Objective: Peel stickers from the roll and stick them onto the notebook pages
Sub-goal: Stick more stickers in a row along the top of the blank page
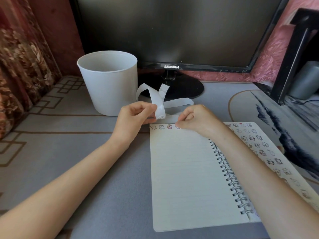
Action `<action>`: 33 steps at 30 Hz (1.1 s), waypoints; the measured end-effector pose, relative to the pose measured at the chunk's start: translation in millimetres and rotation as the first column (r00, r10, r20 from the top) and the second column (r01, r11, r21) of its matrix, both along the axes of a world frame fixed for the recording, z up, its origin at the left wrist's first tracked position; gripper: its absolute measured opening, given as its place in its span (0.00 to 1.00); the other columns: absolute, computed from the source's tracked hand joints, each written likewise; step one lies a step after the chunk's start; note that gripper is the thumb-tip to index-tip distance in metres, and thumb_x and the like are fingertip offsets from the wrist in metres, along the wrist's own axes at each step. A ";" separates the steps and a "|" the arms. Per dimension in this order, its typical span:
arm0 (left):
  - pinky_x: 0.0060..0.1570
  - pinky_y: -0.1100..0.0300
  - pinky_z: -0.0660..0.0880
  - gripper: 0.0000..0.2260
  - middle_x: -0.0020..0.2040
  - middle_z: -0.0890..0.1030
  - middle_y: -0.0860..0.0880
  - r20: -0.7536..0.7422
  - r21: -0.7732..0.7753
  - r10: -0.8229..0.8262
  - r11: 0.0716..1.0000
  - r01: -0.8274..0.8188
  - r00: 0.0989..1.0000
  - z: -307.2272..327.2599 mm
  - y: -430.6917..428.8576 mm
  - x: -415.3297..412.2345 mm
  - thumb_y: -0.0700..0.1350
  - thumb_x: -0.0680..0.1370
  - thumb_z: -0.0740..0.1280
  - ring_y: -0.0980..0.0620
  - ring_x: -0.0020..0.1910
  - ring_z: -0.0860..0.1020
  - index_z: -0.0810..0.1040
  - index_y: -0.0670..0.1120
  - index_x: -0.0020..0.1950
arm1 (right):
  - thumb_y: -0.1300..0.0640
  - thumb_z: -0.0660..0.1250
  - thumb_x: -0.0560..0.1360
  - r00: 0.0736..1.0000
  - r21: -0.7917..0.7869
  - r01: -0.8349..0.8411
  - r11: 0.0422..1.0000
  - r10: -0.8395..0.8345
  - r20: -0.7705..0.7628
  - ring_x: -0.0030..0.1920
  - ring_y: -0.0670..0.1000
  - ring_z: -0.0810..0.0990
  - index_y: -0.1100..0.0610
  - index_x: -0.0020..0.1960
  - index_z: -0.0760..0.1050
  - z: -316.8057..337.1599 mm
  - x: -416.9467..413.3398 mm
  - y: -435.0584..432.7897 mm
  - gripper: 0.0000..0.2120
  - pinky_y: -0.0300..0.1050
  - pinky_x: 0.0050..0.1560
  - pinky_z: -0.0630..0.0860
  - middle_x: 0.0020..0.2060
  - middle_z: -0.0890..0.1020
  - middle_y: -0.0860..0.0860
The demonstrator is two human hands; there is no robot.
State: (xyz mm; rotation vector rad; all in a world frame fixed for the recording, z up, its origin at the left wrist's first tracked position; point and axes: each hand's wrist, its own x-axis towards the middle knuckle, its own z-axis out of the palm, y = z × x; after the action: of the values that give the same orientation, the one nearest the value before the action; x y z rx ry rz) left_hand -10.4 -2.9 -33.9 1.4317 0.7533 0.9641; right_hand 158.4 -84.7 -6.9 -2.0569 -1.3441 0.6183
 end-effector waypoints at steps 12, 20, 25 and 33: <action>0.48 0.59 0.80 0.07 0.49 0.83 0.38 0.002 -0.004 0.006 1.000 -0.006 1.000 0.9 -1.0 0.3 0.40 0.77 0.66 0.45 0.48 0.82 0.81 0.40 0.42 | 0.57 0.70 0.73 1.000 -0.056 0.002 0.998 -0.001 0.020 0.34 0.45 0.74 0.52 0.38 0.79 1.4 5.4 0.0 0.06 0.38 0.32 0.68 0.33 0.78 0.46; 0.47 0.60 0.80 0.07 0.46 0.83 0.43 0.018 -0.002 0.001 1.000 -0.001 1.000 0.6 -0.6 0.9 0.40 0.78 0.66 0.51 0.44 0.82 0.81 0.38 0.44 | 0.57 0.71 0.73 1.000 -0.063 -0.021 0.998 0.022 0.016 0.30 0.43 0.73 0.54 0.41 0.80 2.8 5.1 -0.4 0.03 0.32 0.24 0.65 0.33 0.79 0.47; 0.48 0.59 0.80 0.07 0.47 0.83 0.41 0.038 0.009 -0.001 1.000 0.001 0.999 3.0 -1.8 -0.2 0.39 0.78 0.65 0.49 0.46 0.82 0.80 0.36 0.46 | 0.58 0.69 0.73 0.997 0.032 0.066 0.997 -0.065 -0.030 0.30 0.42 0.73 0.53 0.39 0.79 4.3 7.0 1.5 0.05 0.35 0.30 0.66 0.33 0.79 0.46; 0.47 0.59 0.80 0.06 0.43 0.83 0.43 0.105 0.028 0.005 1.000 -0.008 0.994 7.9 -4.3 -1.1 0.39 0.78 0.65 0.48 0.45 0.82 0.80 0.40 0.45 | 0.57 0.73 0.71 0.969 0.426 -0.195 0.884 0.240 -0.054 0.35 0.46 0.77 0.55 0.46 0.79 14.0 -22.2 -0.5 0.06 0.36 0.39 0.73 0.40 0.81 0.46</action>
State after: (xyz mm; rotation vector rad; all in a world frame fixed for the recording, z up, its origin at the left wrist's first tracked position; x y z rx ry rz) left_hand -11.5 -7.3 -26.1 1.3925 0.6698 1.0503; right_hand 136.2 -85.1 7.1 -1.5232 -1.5078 0.4725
